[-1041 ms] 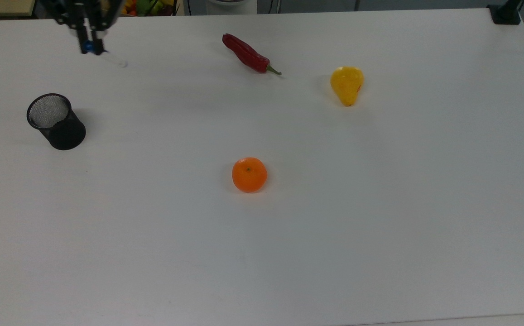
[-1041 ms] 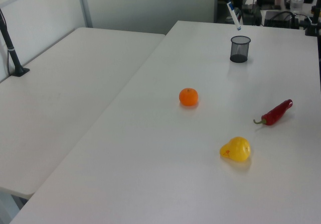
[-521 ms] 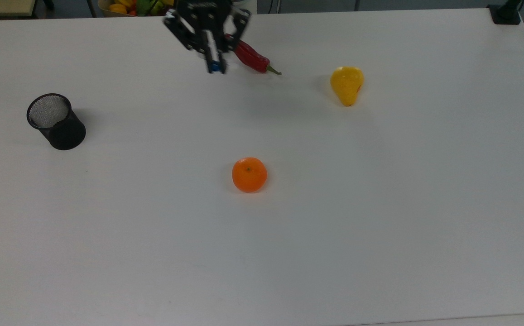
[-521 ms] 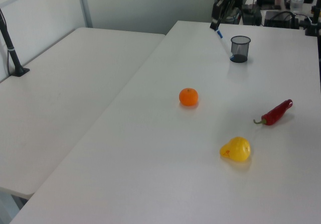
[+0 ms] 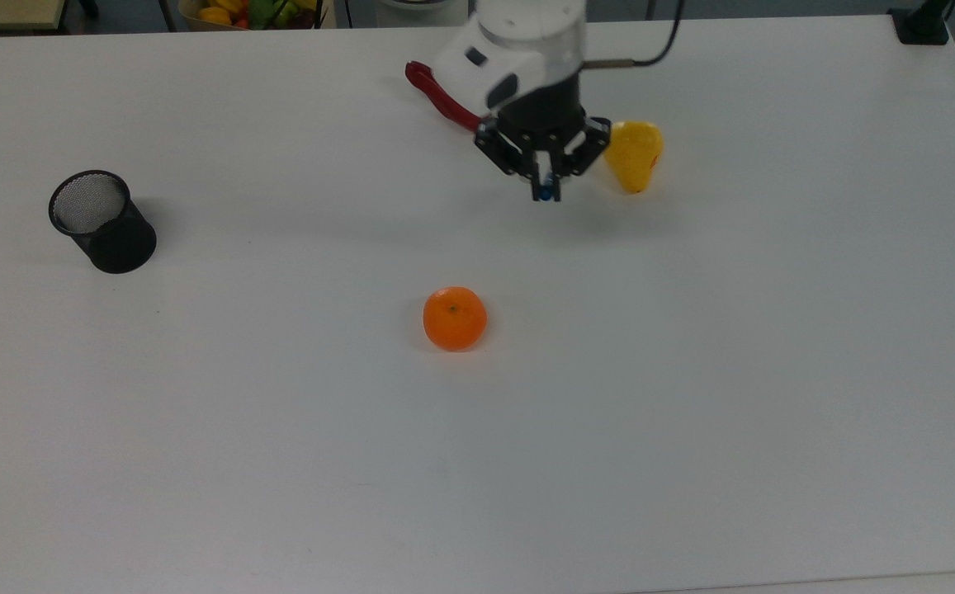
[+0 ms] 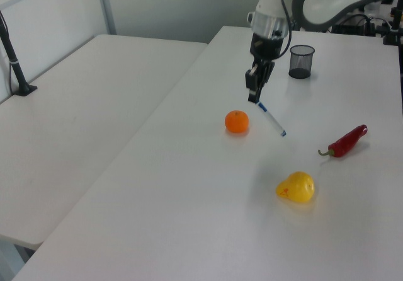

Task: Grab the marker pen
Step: 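Carry the marker across the table toward the yellow pear, then lower the marker onto the table beside the yellow pear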

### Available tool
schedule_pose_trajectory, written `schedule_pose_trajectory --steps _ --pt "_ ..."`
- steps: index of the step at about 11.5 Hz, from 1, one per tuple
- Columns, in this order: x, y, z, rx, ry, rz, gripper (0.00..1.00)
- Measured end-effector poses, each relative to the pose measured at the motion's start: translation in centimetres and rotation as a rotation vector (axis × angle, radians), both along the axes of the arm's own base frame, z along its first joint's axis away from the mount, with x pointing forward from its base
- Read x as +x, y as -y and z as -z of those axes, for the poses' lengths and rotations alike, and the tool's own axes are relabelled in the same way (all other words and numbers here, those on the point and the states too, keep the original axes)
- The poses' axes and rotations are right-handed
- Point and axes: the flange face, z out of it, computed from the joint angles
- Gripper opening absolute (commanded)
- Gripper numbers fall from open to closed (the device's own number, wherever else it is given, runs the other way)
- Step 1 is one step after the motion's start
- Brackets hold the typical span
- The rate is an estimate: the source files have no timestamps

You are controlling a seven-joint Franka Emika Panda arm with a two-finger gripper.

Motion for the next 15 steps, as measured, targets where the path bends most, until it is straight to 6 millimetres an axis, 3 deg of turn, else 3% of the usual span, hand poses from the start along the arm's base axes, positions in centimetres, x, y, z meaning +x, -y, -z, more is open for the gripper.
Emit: schedule_pose_trajectory --steps 3,9,13,14,15 --pt "0.5 -4.0 4.4 0.010 -0.013 -0.043 0.02" --pt "0.6 -8.9 11.0 -0.025 0.009 -0.135 0.05" --pt "0.8 -10.6 14.6 -0.059 0.056 -0.190 0.05" --pt "0.8 -10.9 15.3 -0.068 0.057 -0.201 0.10" --pt "0.8 -11.0 15.8 -0.072 0.058 -0.207 0.29"
